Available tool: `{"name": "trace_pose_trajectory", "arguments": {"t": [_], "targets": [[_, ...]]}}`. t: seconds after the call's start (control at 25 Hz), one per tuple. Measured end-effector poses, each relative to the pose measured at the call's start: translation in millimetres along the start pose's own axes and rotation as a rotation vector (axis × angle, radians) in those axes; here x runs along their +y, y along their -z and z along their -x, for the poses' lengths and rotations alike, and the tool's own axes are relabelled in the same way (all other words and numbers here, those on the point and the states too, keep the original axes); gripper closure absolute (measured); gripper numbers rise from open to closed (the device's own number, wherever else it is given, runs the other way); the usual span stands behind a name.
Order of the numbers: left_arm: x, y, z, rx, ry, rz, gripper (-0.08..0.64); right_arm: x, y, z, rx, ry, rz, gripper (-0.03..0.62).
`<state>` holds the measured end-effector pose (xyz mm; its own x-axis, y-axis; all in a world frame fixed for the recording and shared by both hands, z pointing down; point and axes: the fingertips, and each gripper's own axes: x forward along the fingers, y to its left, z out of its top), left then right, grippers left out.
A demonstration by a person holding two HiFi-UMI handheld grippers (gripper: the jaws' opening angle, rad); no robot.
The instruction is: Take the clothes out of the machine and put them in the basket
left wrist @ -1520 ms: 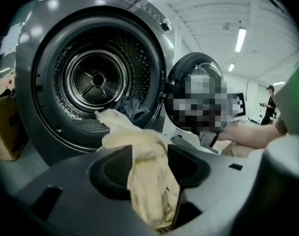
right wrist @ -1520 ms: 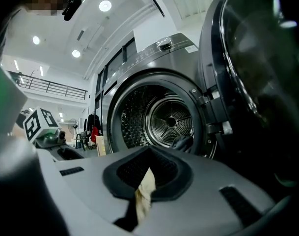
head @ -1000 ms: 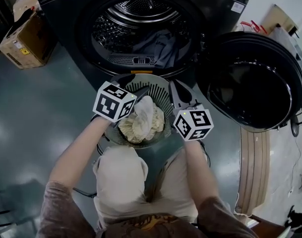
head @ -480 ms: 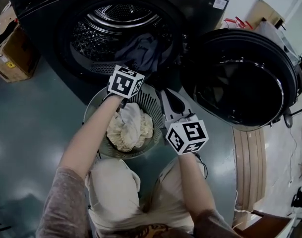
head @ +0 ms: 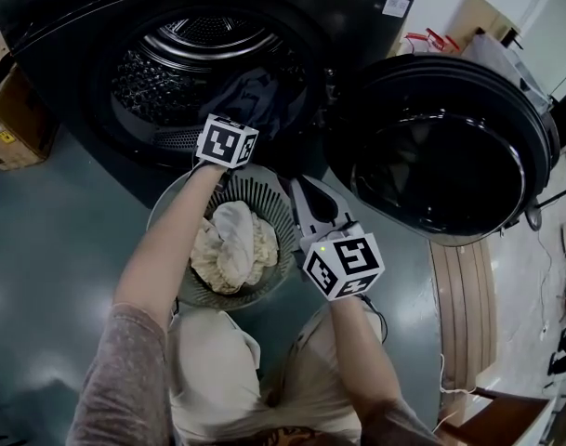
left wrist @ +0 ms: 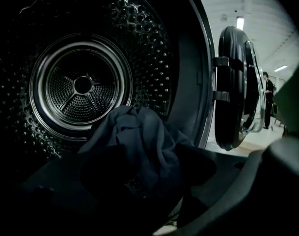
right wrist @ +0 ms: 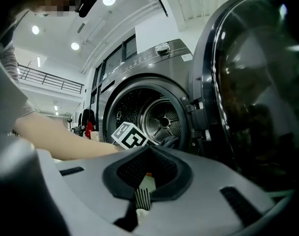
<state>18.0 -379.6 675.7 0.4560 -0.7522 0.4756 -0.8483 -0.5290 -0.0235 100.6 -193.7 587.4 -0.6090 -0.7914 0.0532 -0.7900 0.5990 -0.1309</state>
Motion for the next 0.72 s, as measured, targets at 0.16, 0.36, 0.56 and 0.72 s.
{"name": "trace_pose_trajectory", "arguments": {"t": [0.16,0.36,0.56,0.72], "targets": [[-4.0,0.0,2.2,-0.005,0.016,0.022,0.342,-2.8,3.4,-0.4,0.009,0.007,0.002,0.597],[-21.3,-1.0,9.0,-0.005,0.037,0.038,0.497,-3.8,2.3,0.8,0.001,0.011,-0.016,0.597],[-36.4,-2.1,38.6,-0.022,0.082,0.040,0.505,0.3,4.1,-2.9,-0.004,-0.007,-0.022,0.597],[-44.1,11.6,81.9,-0.039,0.084,0.060,0.508,0.2,11.9,-8.6,0.021,-0.017,0.003,0.597]]}}
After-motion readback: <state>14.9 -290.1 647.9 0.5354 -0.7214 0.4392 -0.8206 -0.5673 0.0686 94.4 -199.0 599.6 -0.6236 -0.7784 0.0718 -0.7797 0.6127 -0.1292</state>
